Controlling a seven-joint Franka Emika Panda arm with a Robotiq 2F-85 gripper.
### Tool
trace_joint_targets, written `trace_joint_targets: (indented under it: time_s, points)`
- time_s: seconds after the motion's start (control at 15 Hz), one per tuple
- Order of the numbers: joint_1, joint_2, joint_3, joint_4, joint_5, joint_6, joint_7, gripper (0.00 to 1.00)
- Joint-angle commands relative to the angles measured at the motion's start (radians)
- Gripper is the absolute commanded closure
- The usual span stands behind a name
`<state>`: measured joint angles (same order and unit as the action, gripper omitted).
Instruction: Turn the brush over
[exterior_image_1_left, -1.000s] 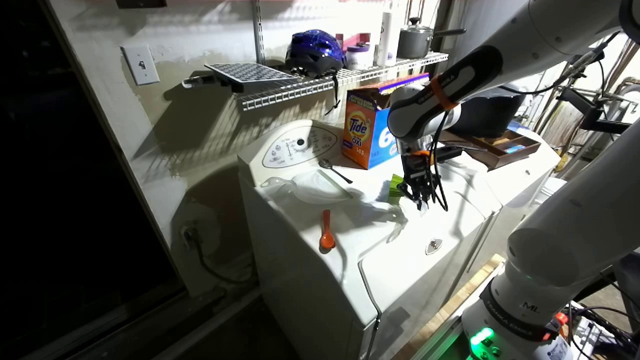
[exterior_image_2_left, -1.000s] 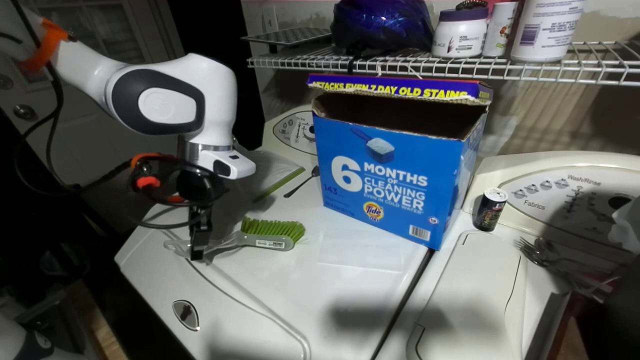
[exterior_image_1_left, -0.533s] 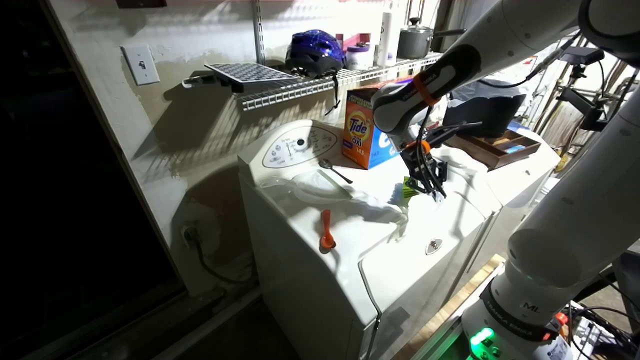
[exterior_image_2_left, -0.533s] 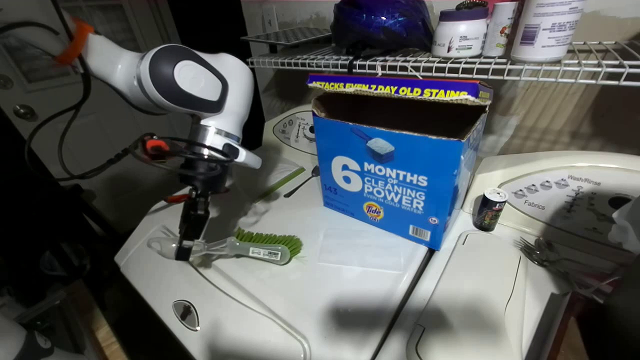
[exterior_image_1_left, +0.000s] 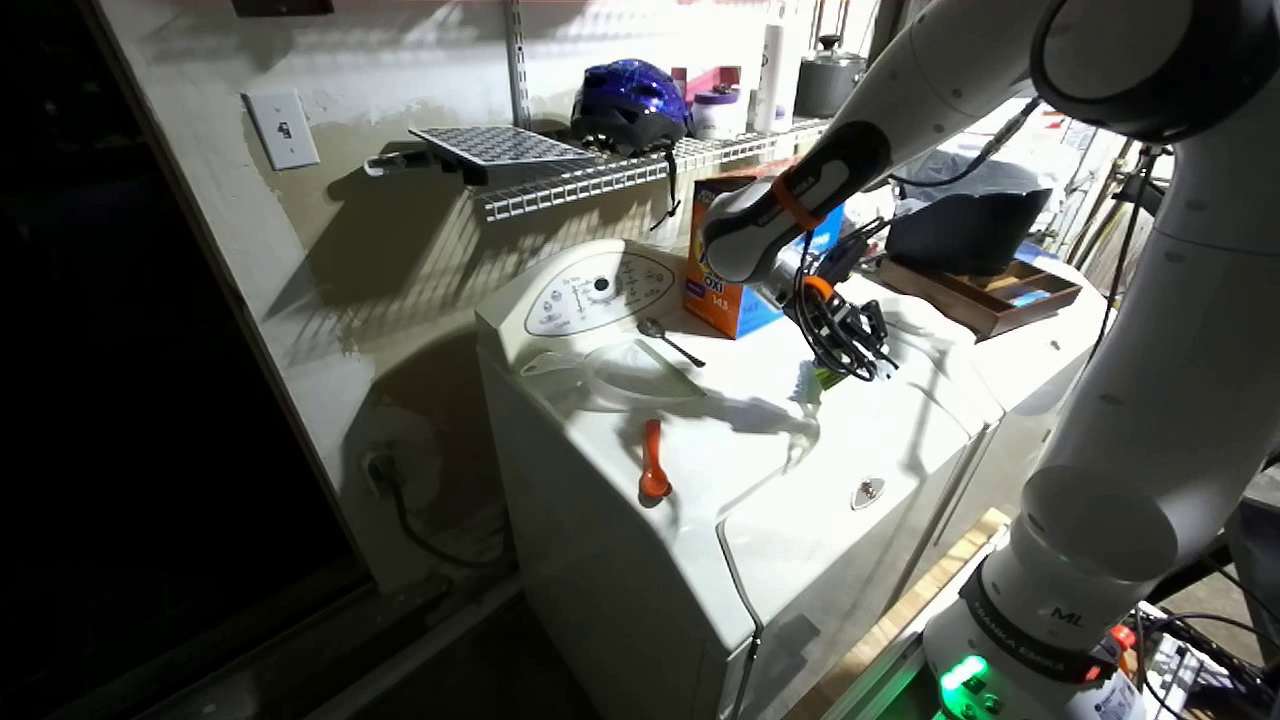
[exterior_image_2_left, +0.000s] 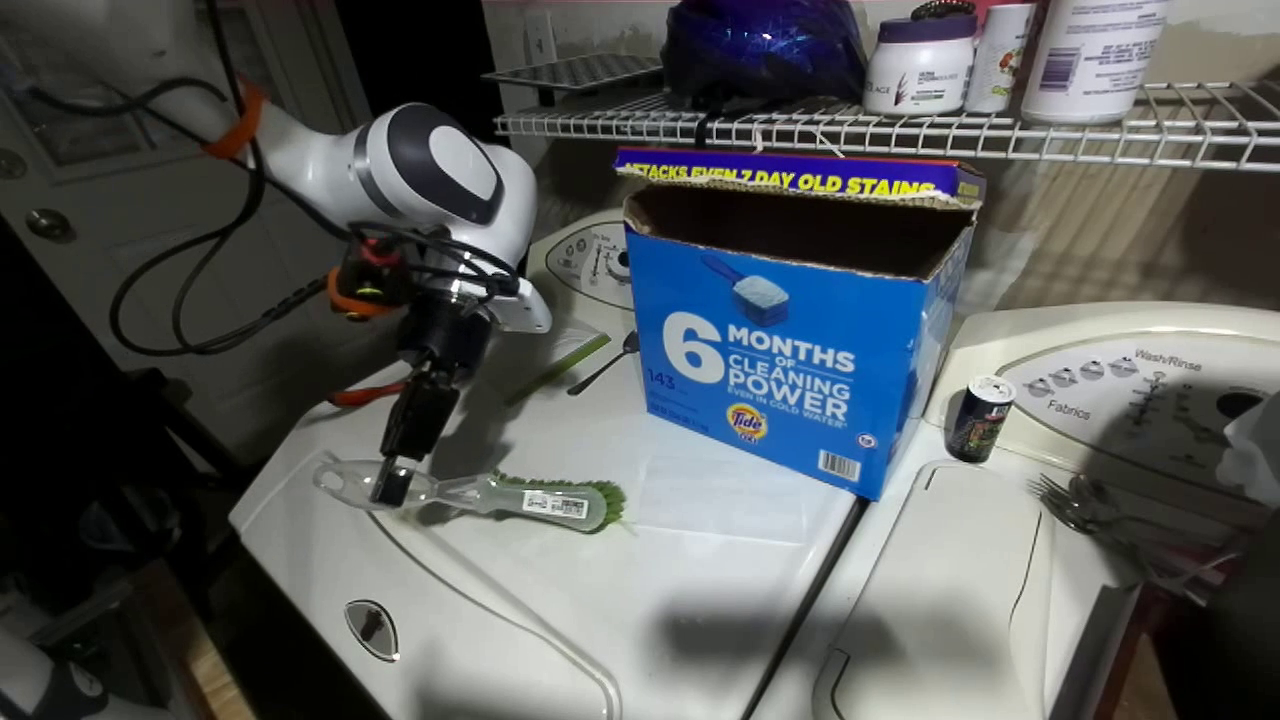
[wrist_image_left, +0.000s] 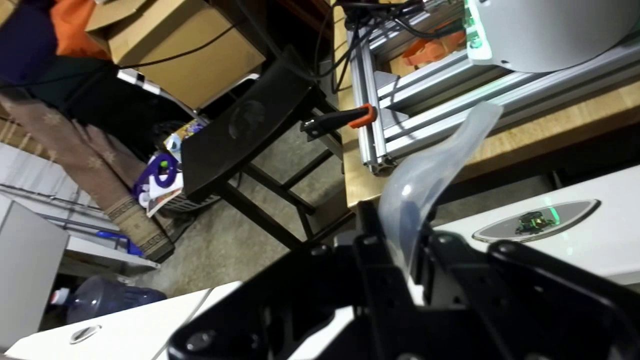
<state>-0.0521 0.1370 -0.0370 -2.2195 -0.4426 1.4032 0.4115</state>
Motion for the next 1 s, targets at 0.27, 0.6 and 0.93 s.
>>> trace_joint_targets:
  time_s: [0.27,0.6,0.93]
  points:
    - [0.084,0.192,0.004,0.175,-0.143,-0.174,0.015,0.96]
    - [0.119,0.278,0.004,0.233,-0.19,-0.215,0.031,0.96]
    - [0.142,0.338,0.004,0.273,-0.23,-0.253,0.037,0.96]
